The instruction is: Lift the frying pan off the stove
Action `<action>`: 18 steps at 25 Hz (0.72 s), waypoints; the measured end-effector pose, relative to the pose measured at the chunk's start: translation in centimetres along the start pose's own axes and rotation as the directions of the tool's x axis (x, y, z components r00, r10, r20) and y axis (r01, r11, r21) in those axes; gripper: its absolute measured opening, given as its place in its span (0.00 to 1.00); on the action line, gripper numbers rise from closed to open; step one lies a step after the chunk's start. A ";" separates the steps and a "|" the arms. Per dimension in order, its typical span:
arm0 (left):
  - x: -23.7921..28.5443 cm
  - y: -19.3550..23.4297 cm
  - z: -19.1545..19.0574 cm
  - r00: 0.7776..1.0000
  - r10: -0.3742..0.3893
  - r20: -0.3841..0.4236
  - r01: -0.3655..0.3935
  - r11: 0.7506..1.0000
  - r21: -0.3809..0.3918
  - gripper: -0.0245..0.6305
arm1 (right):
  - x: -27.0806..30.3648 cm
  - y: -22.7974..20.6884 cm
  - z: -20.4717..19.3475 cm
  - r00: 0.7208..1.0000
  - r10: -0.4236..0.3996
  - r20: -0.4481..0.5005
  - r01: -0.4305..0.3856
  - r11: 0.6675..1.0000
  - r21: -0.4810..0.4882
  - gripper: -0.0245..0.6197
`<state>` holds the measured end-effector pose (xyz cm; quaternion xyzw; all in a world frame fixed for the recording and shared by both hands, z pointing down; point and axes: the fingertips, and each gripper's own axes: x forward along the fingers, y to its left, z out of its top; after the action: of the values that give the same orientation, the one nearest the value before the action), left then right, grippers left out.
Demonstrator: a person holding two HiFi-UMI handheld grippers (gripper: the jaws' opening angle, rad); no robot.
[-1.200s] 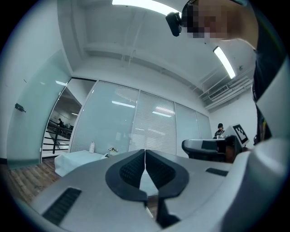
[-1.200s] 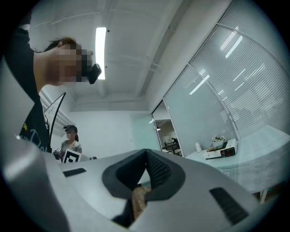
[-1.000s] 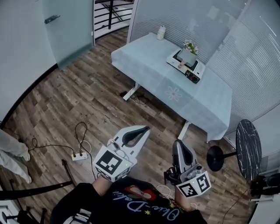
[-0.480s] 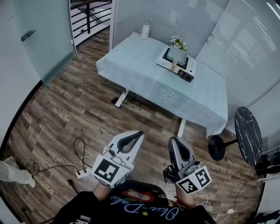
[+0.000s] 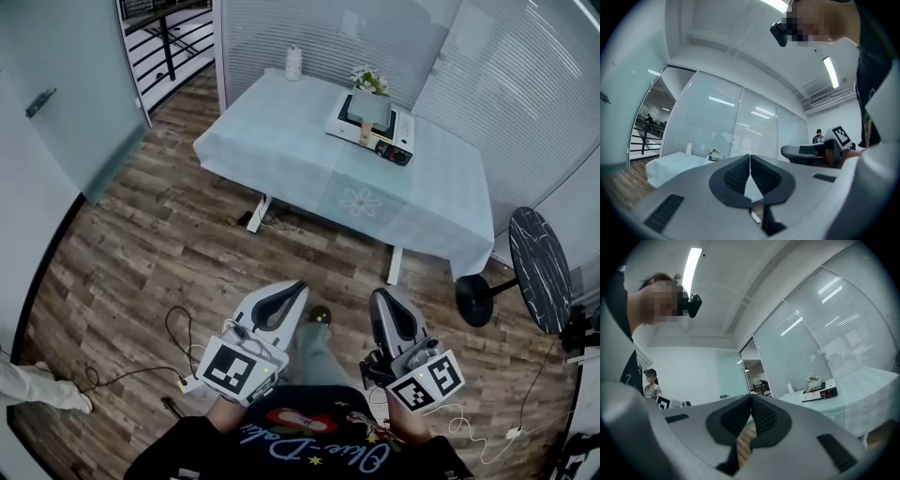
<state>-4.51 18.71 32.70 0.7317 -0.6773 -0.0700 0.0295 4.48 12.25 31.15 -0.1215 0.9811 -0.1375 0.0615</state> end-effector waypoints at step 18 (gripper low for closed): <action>16.5 10.1 -0.5 0.994 0.054 -0.091 -0.045 0.994 0.102 0.05 | 13.5 -16.8 0.1 0.998 0.034 0.046 -0.038 0.995 0.097 0.04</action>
<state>-13.25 1.42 33.54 0.7178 -0.6957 -0.0007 0.0262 -4.80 -6.92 34.66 -0.1036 0.9736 -0.1814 0.0915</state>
